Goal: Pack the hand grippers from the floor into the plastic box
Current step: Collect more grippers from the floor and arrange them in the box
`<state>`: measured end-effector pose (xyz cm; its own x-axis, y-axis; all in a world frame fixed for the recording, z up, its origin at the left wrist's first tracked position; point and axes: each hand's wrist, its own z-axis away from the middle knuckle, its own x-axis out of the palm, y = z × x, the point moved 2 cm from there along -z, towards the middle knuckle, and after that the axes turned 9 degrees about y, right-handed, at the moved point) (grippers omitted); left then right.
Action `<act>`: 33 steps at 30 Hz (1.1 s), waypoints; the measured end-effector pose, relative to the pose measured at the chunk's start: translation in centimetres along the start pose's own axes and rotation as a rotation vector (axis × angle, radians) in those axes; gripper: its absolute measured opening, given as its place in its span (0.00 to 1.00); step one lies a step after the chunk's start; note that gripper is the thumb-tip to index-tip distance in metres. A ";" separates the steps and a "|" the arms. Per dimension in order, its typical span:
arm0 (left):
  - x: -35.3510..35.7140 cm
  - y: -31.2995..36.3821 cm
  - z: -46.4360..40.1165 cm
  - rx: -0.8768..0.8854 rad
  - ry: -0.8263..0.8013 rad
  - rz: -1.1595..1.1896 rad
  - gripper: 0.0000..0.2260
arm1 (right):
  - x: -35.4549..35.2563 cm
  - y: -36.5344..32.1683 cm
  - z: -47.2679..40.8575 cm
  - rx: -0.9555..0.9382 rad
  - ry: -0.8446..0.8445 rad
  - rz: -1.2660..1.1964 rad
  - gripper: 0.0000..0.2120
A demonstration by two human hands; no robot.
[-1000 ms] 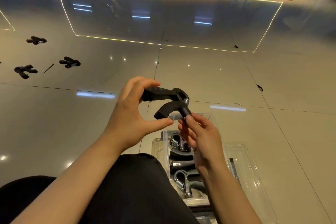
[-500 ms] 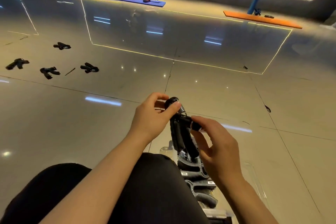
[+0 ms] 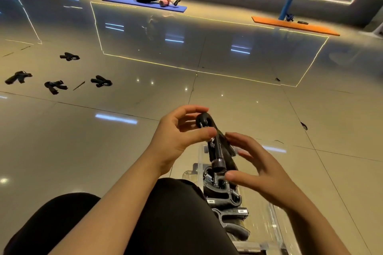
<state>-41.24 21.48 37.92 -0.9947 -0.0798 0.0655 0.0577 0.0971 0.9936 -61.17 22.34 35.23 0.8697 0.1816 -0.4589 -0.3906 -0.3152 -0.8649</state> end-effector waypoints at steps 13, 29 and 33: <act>1.2 -1.0 0.9 0.123 -0.254 -0.388 0.22 | -0.8 3.9 1.4 0.025 0.000 0.105 0.32; -5.0 -8.2 -1.5 -0.092 -0.598 -1.127 0.22 | 1.4 24.2 -6.8 0.239 -0.199 0.999 0.34; -8.2 -9.3 -2.1 -0.134 -0.513 -1.101 0.27 | 4.6 28.1 -8.9 0.240 -0.250 1.026 0.31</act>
<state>-33.44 19.12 28.33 -0.4341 0.3483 -0.8308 -0.8586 0.1193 0.4986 -65.51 6.00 10.61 0.0188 0.1283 -0.9916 -0.9698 -0.2391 -0.0493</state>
